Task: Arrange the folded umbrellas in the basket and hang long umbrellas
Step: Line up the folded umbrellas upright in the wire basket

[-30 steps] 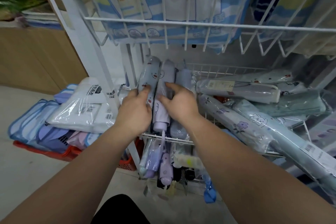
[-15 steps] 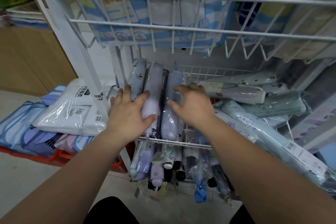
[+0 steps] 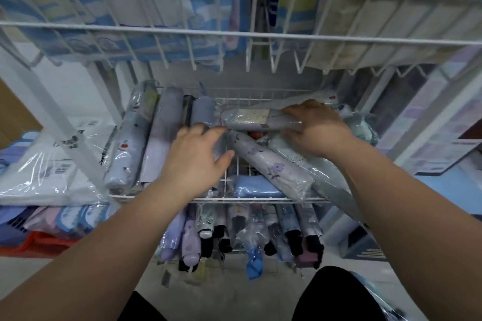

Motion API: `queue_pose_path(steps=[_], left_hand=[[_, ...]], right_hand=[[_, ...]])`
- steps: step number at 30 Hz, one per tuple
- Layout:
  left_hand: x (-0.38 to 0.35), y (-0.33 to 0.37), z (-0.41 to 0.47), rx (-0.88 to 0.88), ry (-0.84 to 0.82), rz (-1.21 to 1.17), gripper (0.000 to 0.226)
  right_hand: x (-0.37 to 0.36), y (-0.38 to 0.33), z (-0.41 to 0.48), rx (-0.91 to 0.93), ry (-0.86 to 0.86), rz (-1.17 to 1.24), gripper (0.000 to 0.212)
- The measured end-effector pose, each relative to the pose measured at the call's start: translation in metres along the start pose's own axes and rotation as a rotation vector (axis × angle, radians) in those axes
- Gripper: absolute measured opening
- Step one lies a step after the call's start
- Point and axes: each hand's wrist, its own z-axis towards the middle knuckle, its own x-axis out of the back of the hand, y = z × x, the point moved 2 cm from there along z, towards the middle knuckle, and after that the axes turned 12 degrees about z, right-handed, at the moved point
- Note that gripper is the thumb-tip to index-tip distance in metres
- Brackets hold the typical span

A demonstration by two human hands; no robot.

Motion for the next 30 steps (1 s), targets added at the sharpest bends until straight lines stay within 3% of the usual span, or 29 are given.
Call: queue_pose_path(steps=[5,9,14,17,19,24,30], left_hand=[[-0.022,0.055,0.006,0.085,-0.324,-0.374,0.054],[-0.041,0.072,0.028,0.186,-0.339,-0.425,0.06],[-0.062,0.074,0.04,0.267,-0.441,-0.643,0.092],[-0.075,0.075,0.044,0.332,-0.386,-0.774,0.106],[-0.079,0.077,0.044,0.354,-0.345,-0.866,0.103],[-0.079,0.083,0.041,0.447,-0.296,-1.12,0.065],[-0.058,0.078,0.038,0.483,-0.184,-1.184,0.081]], right_hand=[[0.0,0.02,0.001,-0.048,-0.028,0.031,0.066],[-0.005,0.023,0.004,-0.013,0.008,0.079,0.06],[-0.002,0.025,0.003,0.023,0.066,0.194,0.053],[0.004,0.026,-0.001,0.061,0.134,0.274,0.049],[0.005,0.025,-0.008,0.098,0.204,0.303,0.048],[-0.002,0.026,-0.021,0.069,0.251,0.376,0.047],[0.001,0.024,-0.026,-0.027,0.387,0.659,0.04]])
